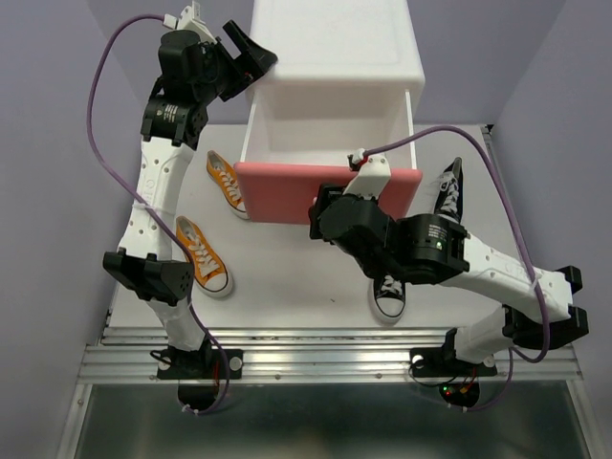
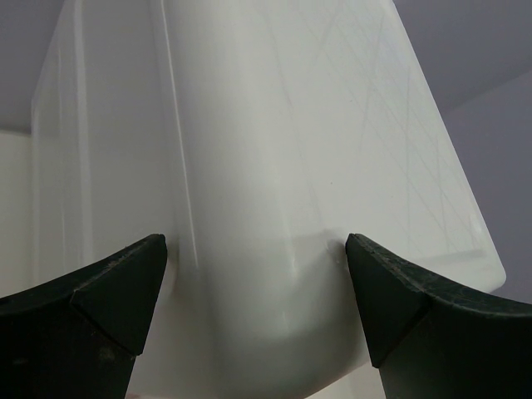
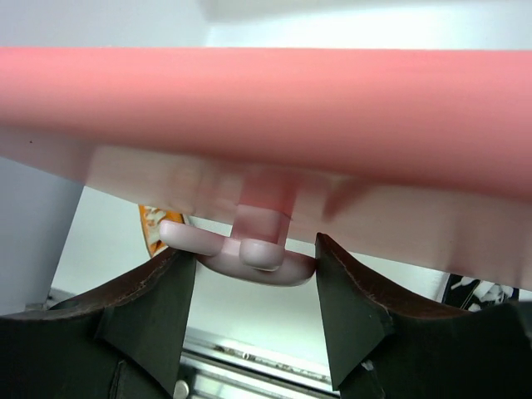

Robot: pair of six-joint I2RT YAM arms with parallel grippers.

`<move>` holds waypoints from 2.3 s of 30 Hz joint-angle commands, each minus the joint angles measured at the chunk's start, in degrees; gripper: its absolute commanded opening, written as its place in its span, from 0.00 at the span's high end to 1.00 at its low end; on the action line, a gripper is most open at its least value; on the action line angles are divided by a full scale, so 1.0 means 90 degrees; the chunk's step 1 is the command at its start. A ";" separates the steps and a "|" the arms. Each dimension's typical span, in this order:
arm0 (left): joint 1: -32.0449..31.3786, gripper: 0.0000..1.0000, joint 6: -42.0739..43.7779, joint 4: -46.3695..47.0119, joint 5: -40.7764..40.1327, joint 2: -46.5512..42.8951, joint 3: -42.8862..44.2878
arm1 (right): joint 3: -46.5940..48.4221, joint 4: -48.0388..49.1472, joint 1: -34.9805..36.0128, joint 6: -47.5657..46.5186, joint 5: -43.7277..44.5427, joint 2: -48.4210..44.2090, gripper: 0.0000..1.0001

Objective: Place and organize the shoes in the shoe cabinet

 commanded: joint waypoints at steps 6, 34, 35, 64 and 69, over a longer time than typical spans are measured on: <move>-0.0051 0.01 0.0280 -0.0760 -0.0400 0.0005 -0.0675 | -0.0163 -0.1287 0.0908 0.1738 -0.0186 -0.0259 0.99; -0.0060 0.01 0.0221 -0.0613 -0.0615 -0.0054 -0.0978 | -0.0584 -0.0898 0.1105 0.0929 -0.0889 -0.0924 0.21; -0.0070 0.01 0.0221 -0.0613 -0.0625 -0.0064 -0.0988 | -0.0554 -0.0898 0.1105 0.0938 -0.0899 -0.0923 0.18; -0.0070 0.01 0.0192 -0.0798 -0.0654 -0.0103 -0.1144 | 0.3244 0.0078 0.1105 -0.1991 -0.2006 0.0150 0.00; -0.0060 0.01 0.0094 -0.0760 -0.0674 -0.0083 -0.1047 | 0.3916 0.0525 0.0378 -0.3112 0.0173 0.0668 0.00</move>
